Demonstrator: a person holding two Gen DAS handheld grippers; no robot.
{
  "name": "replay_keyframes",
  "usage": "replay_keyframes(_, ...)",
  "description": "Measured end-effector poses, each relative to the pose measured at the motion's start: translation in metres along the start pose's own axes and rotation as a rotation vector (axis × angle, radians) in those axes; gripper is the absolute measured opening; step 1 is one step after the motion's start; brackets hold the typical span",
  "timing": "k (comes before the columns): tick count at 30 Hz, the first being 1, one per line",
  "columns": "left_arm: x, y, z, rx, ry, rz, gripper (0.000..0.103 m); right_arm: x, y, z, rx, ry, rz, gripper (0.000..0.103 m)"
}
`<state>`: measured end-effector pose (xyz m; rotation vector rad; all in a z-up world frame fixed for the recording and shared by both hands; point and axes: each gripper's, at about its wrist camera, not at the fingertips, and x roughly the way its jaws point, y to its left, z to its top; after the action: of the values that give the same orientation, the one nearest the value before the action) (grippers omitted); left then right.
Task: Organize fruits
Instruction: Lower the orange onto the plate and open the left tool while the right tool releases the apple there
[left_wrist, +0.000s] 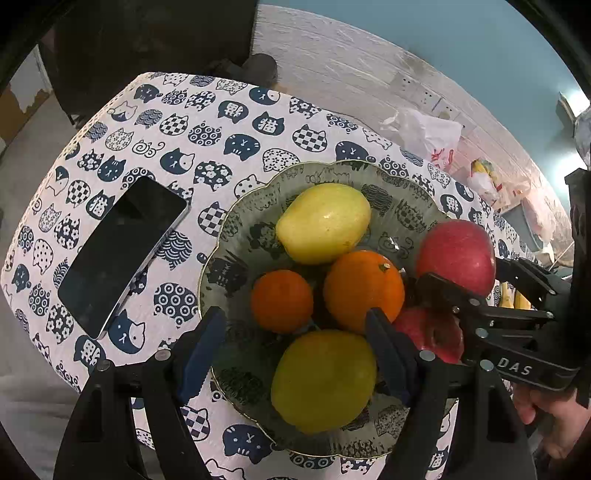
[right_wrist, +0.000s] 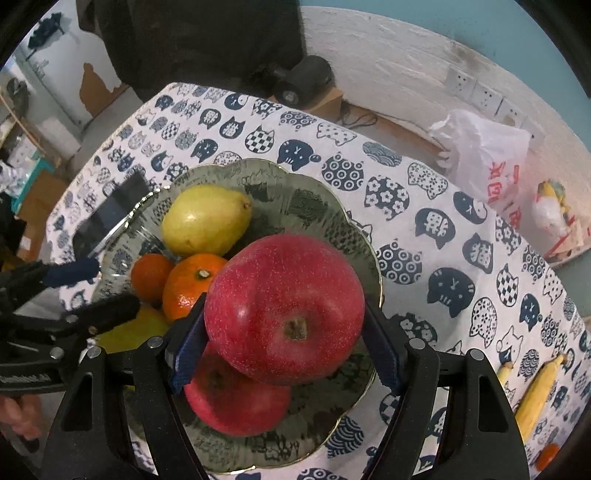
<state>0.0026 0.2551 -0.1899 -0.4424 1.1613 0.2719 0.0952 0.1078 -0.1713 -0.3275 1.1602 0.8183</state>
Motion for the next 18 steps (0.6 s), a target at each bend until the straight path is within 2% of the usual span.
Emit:
replay_keyframes(9,-0.006,-0.009,-0.002,0.03,-0.004,0.011,0.079,-0.003,-0.005,-0.002,0.016,0.023,0.012,0.078)
replay_keyframes(18,-0.021,-0.024,-0.006,0.068,-0.021,0.0,0.079,-0.044,-0.01,0.0,0.034,-0.059,0.015,0.081)
